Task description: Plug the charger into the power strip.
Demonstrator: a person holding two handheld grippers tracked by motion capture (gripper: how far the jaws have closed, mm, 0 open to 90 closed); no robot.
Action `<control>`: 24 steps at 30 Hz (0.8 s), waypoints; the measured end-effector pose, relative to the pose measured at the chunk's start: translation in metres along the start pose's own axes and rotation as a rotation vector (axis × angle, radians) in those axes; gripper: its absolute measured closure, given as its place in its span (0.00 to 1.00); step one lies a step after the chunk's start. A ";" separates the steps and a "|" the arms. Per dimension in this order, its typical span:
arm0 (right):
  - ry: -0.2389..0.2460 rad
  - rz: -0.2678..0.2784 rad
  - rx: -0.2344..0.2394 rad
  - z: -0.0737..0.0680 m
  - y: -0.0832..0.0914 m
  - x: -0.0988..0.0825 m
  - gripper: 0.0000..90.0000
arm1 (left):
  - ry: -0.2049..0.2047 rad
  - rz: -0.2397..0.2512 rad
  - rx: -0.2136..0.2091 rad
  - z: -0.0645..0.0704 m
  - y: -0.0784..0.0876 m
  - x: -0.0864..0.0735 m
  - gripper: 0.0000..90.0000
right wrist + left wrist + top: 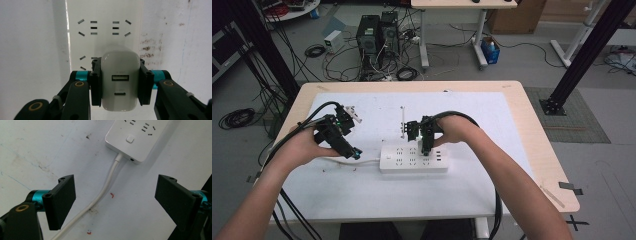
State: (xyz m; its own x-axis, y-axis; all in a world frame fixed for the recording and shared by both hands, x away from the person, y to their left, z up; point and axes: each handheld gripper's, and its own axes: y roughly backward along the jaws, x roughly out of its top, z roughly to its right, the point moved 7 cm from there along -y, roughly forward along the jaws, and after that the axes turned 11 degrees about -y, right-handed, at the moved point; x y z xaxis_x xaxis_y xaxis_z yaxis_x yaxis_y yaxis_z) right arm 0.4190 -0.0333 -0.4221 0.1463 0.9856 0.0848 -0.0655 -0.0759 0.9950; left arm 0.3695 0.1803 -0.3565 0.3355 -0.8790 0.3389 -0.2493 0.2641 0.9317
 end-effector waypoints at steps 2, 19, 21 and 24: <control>0.010 -0.021 -0.006 0.000 -0.007 -0.001 0.70 | 0.001 0.007 0.000 0.002 0.000 0.001 0.19; -0.003 -0.004 -0.023 -0.003 -0.011 -0.001 0.70 | 0.001 0.003 -0.010 0.000 -0.004 0.010 0.19; -0.011 0.013 -0.017 -0.001 -0.012 -0.003 0.70 | 0.003 0.011 -0.010 0.000 -0.004 0.011 0.19; -0.006 0.034 -0.018 -0.001 -0.014 -0.004 0.70 | 0.007 0.017 -0.008 -0.001 -0.003 0.010 0.19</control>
State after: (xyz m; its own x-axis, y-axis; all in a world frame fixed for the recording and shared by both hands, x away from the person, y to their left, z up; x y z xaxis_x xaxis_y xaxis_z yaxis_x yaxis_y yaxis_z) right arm 0.4184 -0.0360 -0.4365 0.1493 0.9816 0.1187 -0.0878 -0.1064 0.9904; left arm 0.3746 0.1706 -0.3560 0.3380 -0.8713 0.3558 -0.2476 0.2824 0.9268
